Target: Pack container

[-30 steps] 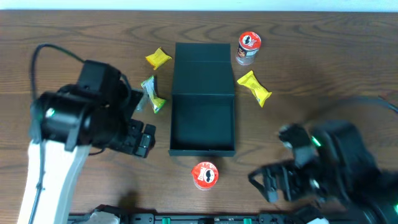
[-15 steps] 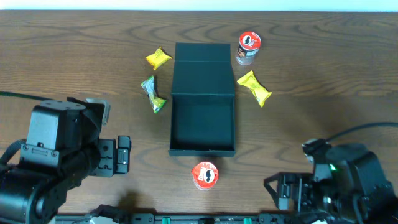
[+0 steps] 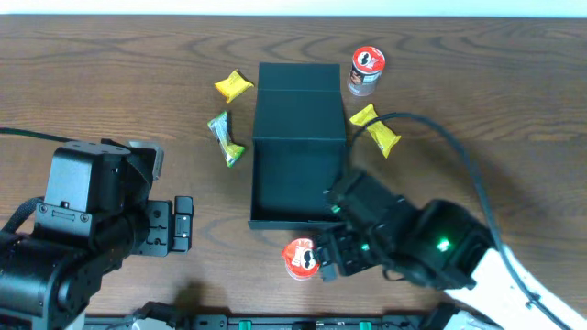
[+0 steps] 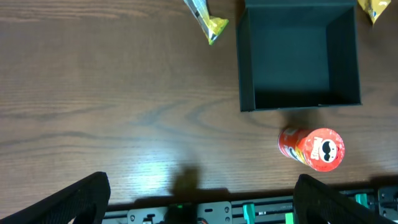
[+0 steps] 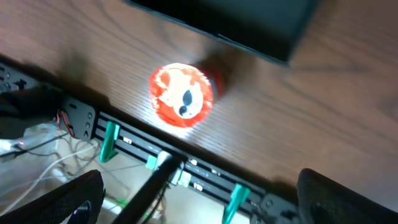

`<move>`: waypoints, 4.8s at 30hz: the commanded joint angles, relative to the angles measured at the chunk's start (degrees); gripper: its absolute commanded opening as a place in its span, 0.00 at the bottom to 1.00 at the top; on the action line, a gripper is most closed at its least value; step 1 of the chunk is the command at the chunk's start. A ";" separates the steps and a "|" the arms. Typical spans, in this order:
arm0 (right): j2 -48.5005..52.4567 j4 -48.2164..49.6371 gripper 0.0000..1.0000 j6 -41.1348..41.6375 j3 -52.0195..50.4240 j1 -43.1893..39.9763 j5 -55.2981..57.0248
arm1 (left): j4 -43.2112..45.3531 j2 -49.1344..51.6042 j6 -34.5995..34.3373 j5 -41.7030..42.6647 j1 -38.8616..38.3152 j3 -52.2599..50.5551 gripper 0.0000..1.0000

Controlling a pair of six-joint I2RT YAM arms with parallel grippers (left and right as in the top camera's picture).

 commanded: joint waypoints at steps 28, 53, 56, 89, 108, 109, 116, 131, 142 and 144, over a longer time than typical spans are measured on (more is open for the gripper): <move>16.70 8.00 0.99 41.99 -6.84 11.15 7.23 | 2.73 0.04 -0.22 -3.56 -0.17 0.55 0.95; 16.76 24.70 0.99 34.03 -15.98 11.13 8.22 | 3.34 0.04 0.70 -3.58 -0.17 0.50 0.95; 16.87 24.83 0.99 34.03 -15.98 11.13 8.44 | 3.34 0.04 0.70 -3.58 -0.17 0.50 0.95; 19.21 30.03 0.69 31.08 -15.93 9.31 -3.37 | 3.80 0.04 0.68 -3.58 -0.17 0.50 0.95; 19.21 49.13 0.70 25.44 -15.91 -2.21 -20.35 | 5.27 0.04 0.66 -3.58 -0.17 0.50 0.95; 19.21 50.16 0.70 25.38 -15.91 -3.23 -20.33 | 5.57 0.04 0.66 -3.58 -0.17 0.50 0.96; 19.21 58.42 0.72 25.55 -15.91 -9.88 -23.61 | 7.21 0.07 0.68 -3.58 -0.17 0.50 0.96; 19.21 59.06 0.74 20.85 -15.91 -25.51 -27.39 | 8.87 0.22 0.66 -3.58 -0.17 0.50 0.95; 20.24 57.64 0.77 21.49 -16.02 -26.69 -26.97 | 8.90 2.71 0.66 -3.58 -0.17 0.46 0.96; 20.85 57.61 0.77 21.46 -16.02 -26.69 -26.95 | 8.90 3.37 0.66 -3.58 -0.17 0.46 0.95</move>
